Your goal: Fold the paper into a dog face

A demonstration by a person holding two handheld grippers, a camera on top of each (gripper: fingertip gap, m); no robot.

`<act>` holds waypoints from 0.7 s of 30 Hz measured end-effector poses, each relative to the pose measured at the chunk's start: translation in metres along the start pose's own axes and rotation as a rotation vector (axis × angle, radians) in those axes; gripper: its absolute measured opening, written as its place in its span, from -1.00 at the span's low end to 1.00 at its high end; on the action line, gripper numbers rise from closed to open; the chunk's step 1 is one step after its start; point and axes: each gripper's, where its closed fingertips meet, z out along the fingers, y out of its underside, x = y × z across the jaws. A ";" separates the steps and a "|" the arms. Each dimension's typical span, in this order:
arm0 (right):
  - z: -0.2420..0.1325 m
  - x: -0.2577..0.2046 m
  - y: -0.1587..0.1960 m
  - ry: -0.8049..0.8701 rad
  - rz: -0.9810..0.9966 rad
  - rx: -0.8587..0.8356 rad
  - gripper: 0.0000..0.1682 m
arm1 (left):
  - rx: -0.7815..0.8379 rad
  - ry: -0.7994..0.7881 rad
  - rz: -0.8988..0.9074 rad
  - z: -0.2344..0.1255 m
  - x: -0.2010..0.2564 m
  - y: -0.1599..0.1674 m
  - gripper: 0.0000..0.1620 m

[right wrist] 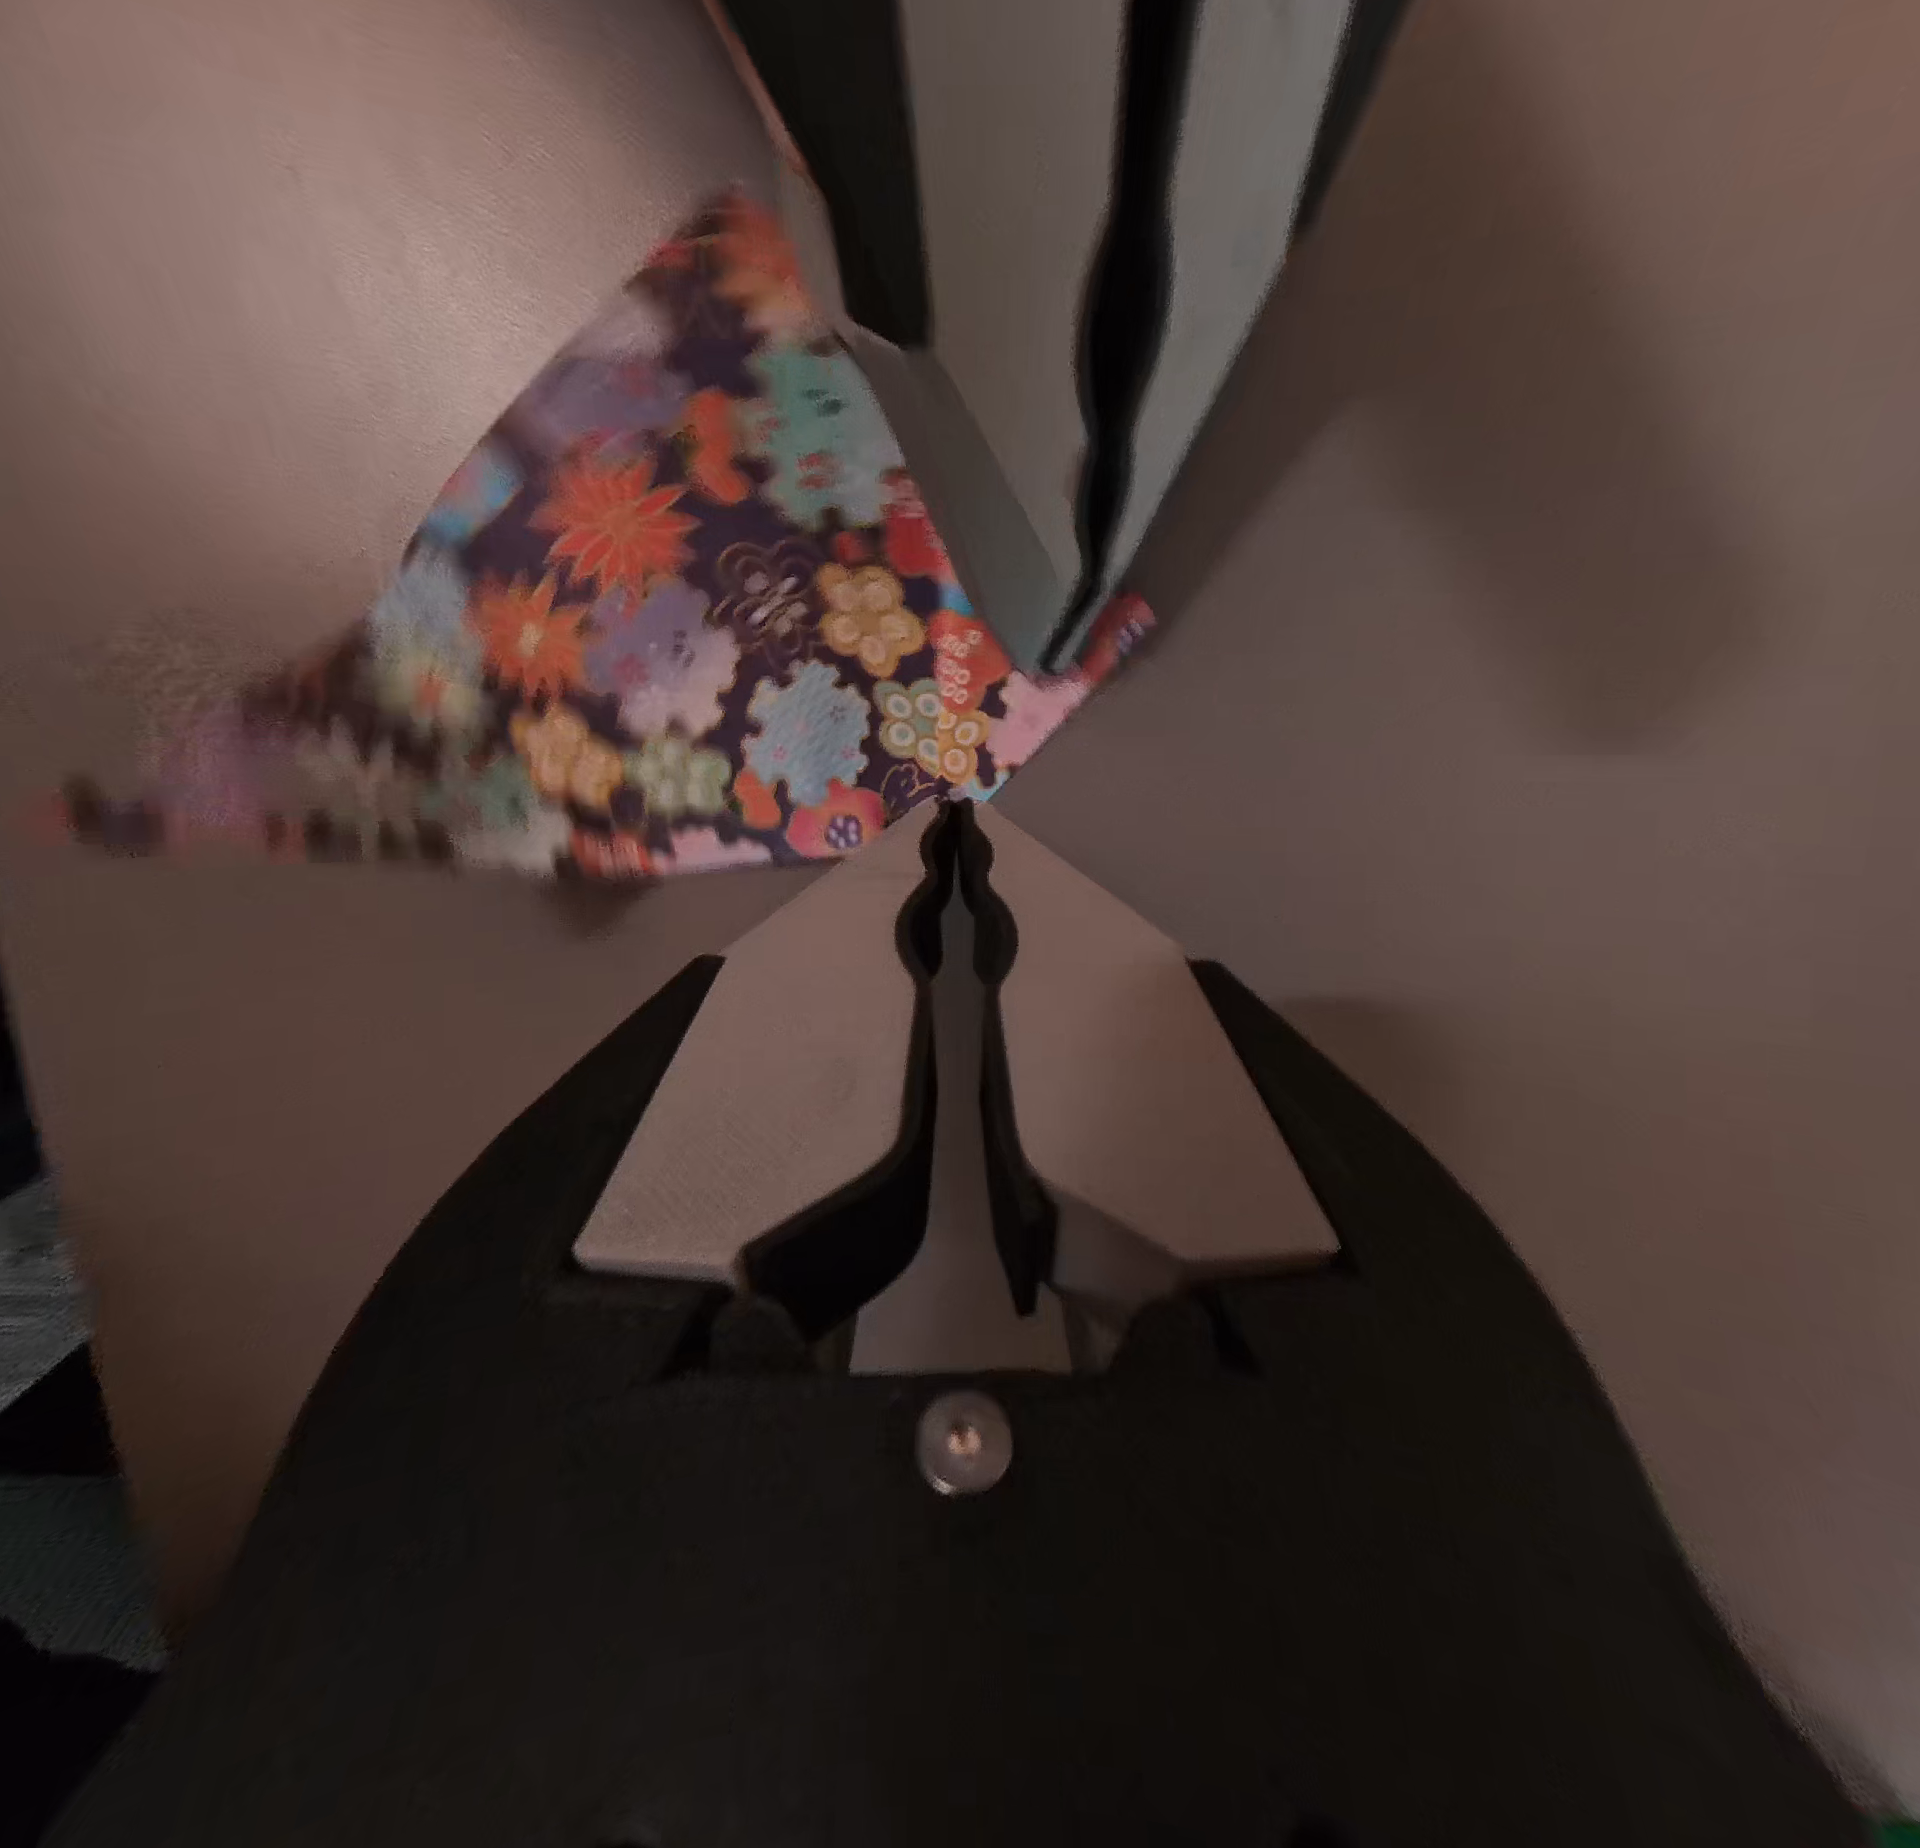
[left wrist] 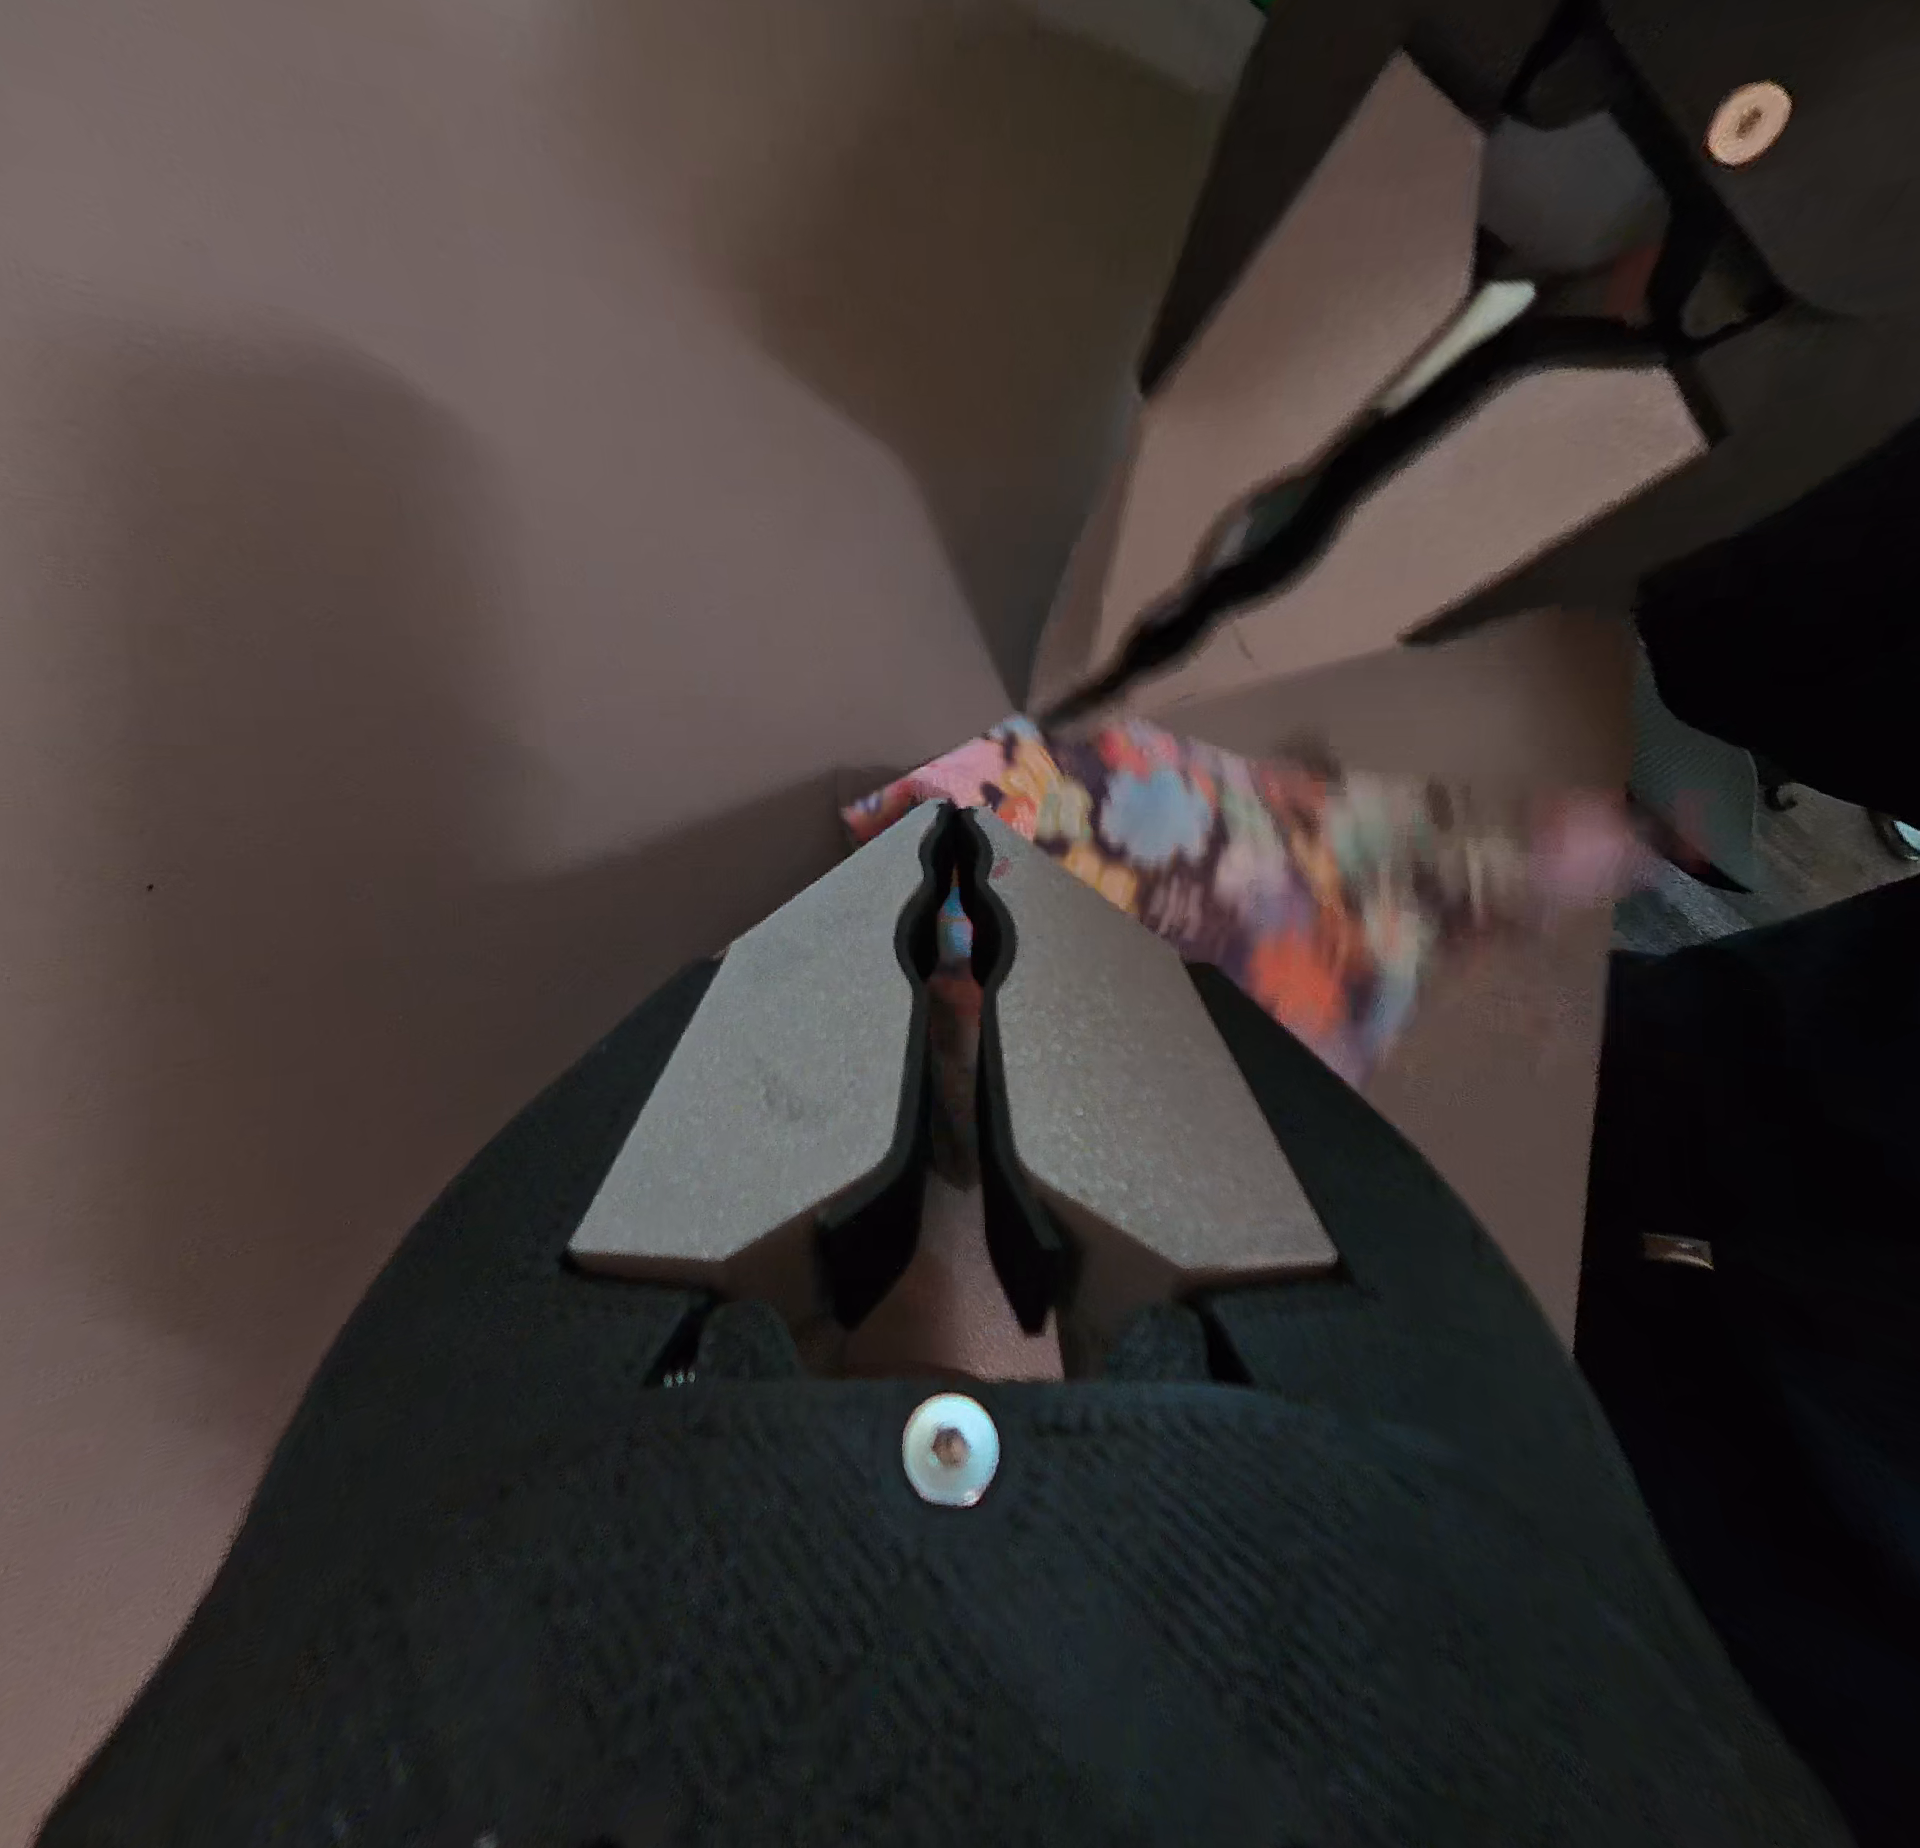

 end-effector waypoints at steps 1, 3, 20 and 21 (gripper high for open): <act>-0.001 0.009 0.005 0.050 -0.002 -0.014 -1.00 | -0.007 0.022 -0.002 0.000 0.003 0.001 -1.00; -0.002 0.015 0.007 0.073 -0.014 -0.002 -1.00 | -0.008 0.027 -0.002 0.000 0.004 0.002 -1.00; -0.026 0.036 0.011 0.116 0.064 0.151 -0.84 | -0.005 0.018 0.014 0.005 0.010 0.001 -1.00; -0.033 0.036 0.007 0.129 0.055 0.180 -0.80 | -0.001 0.011 0.010 0.005 0.009 0.000 -1.00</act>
